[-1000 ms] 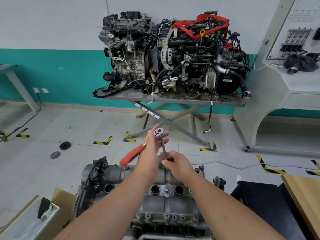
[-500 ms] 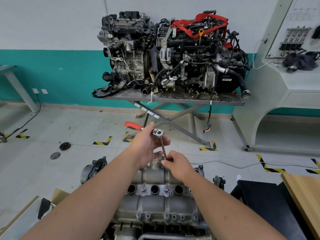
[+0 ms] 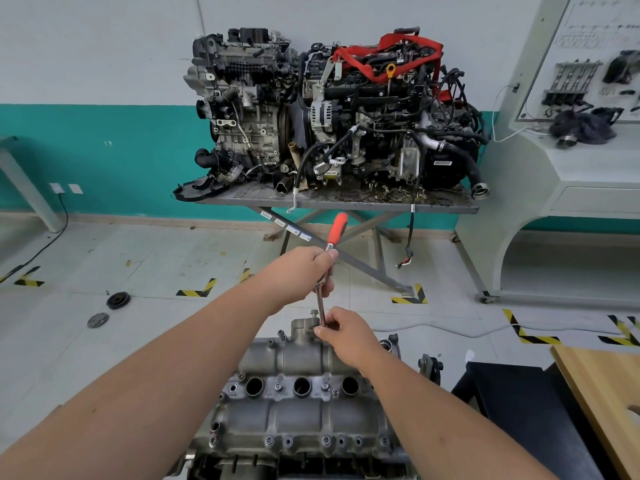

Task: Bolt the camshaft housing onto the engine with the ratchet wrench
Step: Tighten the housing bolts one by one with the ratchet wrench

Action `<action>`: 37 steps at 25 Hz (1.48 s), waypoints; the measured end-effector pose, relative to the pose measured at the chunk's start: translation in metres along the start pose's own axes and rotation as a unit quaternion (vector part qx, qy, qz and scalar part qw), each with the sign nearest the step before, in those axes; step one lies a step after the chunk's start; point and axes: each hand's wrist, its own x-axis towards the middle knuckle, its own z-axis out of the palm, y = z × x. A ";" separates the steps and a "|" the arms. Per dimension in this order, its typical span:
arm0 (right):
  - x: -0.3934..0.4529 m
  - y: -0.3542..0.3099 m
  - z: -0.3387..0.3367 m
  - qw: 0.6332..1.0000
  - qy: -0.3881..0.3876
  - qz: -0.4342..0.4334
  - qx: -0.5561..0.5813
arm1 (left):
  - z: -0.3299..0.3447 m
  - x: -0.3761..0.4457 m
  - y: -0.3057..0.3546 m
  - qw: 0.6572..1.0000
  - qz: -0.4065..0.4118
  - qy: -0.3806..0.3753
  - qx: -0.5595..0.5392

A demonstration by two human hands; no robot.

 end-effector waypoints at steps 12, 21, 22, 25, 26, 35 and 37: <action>0.001 0.001 0.001 1.000 0.017 -0.016 -0.019 | 0.018 -0.002 -0.012 0.848 0.211 0.132 0.469; 0.001 -0.005 0.000 0.999 -0.006 -0.021 -0.034 | 0.065 -0.016 -0.057 0.936 0.252 0.246 -0.016; 0.000 -0.004 -0.001 1.000 -0.001 -0.014 -0.027 | 0.066 -0.018 -0.057 0.939 0.235 0.224 -0.110; -0.002 -0.001 -0.003 1.000 0.003 0.010 -0.002 | 0.065 -0.016 -0.047 0.915 0.112 0.168 -0.349; -0.002 -0.001 -0.002 1.000 0.001 0.011 0.005 | 0.063 -0.013 -0.047 0.896 0.066 0.149 -0.414; -0.002 -0.003 -0.001 1.000 0.007 0.009 0.012 | 0.014 -0.004 -0.031 0.918 -0.079 0.034 -0.386; -0.002 -0.002 -0.002 1.000 0.008 0.008 0.004 | 0.009 -0.003 -0.019 0.956 -0.074 0.023 -0.283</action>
